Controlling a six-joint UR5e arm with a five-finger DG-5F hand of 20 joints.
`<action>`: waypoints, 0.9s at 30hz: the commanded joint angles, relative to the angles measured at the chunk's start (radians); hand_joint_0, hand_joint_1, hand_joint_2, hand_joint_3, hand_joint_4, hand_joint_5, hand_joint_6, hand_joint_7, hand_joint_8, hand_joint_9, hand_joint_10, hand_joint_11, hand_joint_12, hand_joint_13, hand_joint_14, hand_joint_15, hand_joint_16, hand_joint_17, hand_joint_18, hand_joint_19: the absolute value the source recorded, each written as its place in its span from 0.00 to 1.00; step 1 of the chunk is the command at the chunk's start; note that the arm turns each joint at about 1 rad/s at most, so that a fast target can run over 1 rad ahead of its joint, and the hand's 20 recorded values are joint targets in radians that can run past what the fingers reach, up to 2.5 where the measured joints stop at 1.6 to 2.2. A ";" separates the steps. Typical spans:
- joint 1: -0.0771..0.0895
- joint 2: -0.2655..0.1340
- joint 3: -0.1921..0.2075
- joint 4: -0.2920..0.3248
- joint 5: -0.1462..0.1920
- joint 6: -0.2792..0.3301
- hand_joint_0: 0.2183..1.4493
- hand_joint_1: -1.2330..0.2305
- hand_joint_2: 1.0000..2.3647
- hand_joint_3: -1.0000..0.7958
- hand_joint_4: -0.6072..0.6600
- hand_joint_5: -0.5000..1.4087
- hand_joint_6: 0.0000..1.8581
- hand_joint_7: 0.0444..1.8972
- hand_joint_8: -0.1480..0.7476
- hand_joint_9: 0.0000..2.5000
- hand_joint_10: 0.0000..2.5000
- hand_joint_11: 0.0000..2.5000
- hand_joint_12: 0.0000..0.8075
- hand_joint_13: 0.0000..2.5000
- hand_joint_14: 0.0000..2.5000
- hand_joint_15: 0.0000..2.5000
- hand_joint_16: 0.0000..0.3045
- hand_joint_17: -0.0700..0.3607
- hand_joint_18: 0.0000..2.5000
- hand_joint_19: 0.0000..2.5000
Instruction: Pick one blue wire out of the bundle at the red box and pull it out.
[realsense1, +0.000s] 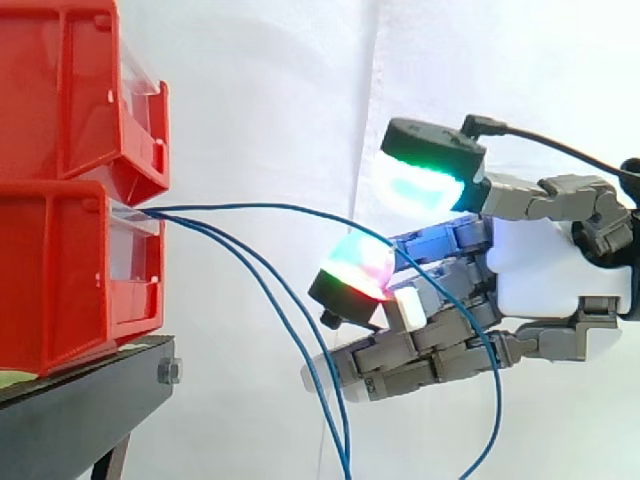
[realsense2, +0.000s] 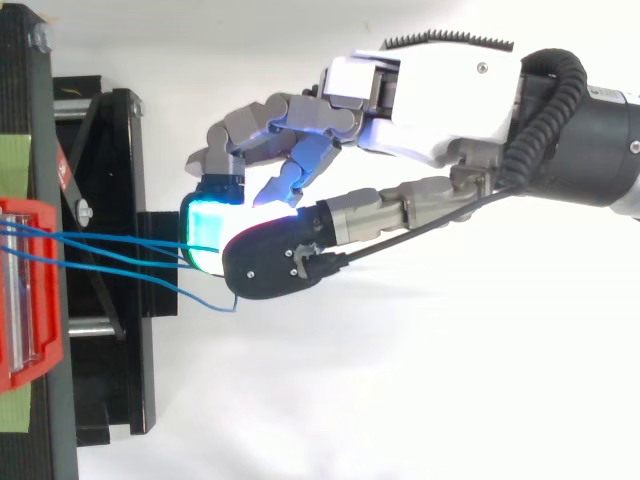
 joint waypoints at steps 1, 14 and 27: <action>0.000 0.000 0.000 0.000 0.000 -0.001 0.18 0.44 0.00 0.29 0.64 0.20 0.44 0.64 0.52 0.38 0.01 0.25 0.53 0.10 0.00 0.04 0.23 0.53 0.05 0.10; -0.001 0.001 0.000 0.000 0.000 -0.001 0.28 0.22 0.00 0.28 0.64 0.20 0.46 0.69 0.48 0.40 0.01 0.32 0.48 0.13 0.00 0.04 0.20 0.48 0.09 0.08; 0.000 0.001 0.000 0.000 0.000 -0.001 0.33 0.21 0.01 0.43 0.53 0.20 0.48 0.73 0.47 0.40 0.01 0.32 0.47 0.15 0.00 0.05 0.19 0.47 0.11 0.09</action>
